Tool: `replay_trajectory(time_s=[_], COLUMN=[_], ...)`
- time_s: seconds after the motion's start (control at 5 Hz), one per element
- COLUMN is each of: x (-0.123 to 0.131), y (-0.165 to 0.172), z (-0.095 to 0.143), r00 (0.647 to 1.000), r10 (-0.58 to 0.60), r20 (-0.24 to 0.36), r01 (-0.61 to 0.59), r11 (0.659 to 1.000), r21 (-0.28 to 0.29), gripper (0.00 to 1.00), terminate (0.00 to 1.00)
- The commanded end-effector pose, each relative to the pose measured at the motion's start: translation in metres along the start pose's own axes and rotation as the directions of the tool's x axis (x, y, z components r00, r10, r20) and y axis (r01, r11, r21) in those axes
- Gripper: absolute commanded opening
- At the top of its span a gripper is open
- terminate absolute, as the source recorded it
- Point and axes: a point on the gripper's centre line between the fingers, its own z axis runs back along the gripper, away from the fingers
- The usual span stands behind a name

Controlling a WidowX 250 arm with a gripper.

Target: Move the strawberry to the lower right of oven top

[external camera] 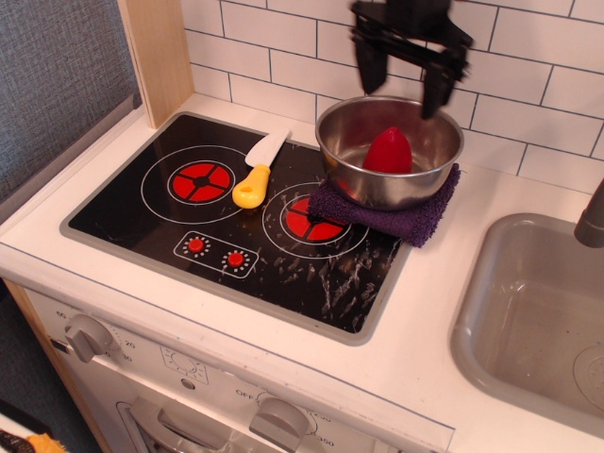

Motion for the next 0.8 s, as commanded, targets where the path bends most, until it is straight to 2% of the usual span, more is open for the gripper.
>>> replay_trajectory(time_s=[0.0,0.2,0.4,0.6], x=[0.001,-0.01,-0.02,-0.023], y=[-0.002,0.011,0.026,0.03], z=[-0.01,-0.018,-0.019,-0.022], r00=[0.998,0.994,0.991,0.989], r10=[-0.026,-0.014,0.016,0.029], r20=[-0.051,-0.109,-0.135,-0.144], r01=[0.029,0.025,0.001,-0.013], r11=[0.998,0.995,0.993,0.994], r21=[0.06,0.099,0.121,0.11], gripper=[1.0,1.0,1.0,1.0], terminate=[0.0,0.0,0.0,0.0])
